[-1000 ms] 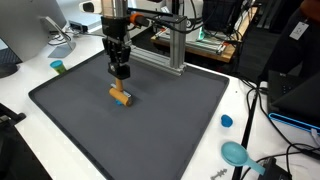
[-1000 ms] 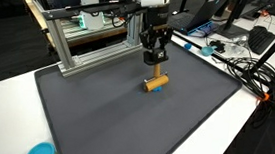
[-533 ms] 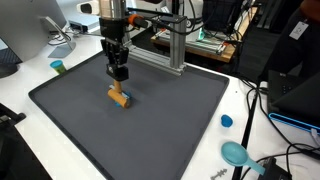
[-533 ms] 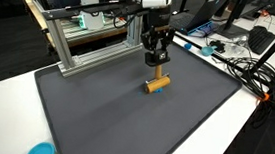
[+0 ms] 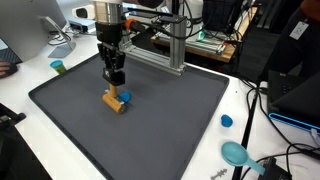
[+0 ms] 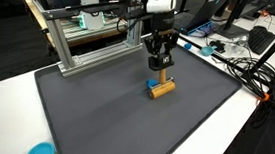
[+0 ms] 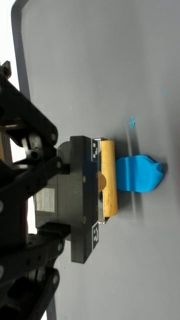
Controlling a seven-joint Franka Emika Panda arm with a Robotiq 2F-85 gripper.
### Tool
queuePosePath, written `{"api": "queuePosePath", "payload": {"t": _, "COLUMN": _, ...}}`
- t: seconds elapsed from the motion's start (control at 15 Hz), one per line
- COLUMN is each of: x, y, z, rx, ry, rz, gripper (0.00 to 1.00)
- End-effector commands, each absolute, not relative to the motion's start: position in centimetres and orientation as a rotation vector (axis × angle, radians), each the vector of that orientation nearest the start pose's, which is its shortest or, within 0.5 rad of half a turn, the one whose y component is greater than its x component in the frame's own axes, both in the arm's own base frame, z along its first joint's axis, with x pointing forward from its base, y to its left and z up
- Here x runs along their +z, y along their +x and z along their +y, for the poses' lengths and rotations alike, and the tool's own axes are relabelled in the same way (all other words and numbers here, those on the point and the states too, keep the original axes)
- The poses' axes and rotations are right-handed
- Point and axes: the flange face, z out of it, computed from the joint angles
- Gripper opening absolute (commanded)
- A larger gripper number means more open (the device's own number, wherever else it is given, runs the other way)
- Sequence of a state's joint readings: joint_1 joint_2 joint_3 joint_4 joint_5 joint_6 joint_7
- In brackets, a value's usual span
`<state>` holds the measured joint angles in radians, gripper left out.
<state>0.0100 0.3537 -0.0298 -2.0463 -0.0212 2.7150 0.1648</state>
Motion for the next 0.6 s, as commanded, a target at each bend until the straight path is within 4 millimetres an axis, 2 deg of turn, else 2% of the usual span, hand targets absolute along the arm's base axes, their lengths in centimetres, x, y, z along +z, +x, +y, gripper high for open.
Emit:
{"api": "queuePosePath", "payload": {"t": 0.0, "x": 30.1, "y": 63.6, "z": -1.9, "rx": -0.533, "ry": -3.058, "rz": 0.318, "gripper": 0.22}}
{"api": "queuePosePath", "payload": {"t": 0.13, "x": 32.9, "y": 63.0, "z": -3.6, "rx": -0.620, "ry": -3.037, "rz": 0.361, "gripper": 0.22}}
{"api": "queuePosePath", "payload": {"t": 0.33, "x": 37.1, "y": 61.0, "z": -6.0, "rx": -0.620, "ry": -3.092, "rz": 0.275, "gripper": 0.22}}
{"api": "queuePosePath", "payload": {"t": 0.47, "x": 38.7, "y": 60.7, "z": -6.3, "rx": -0.492, "ry": -3.144, "rz": 0.144, "gripper": 0.22}}
{"api": "queuePosePath", "payload": {"t": 0.53, "x": 38.9, "y": 60.7, "z": -5.6, "rx": -0.420, "ry": -3.141, "rz": 0.047, "gripper": 0.22}}
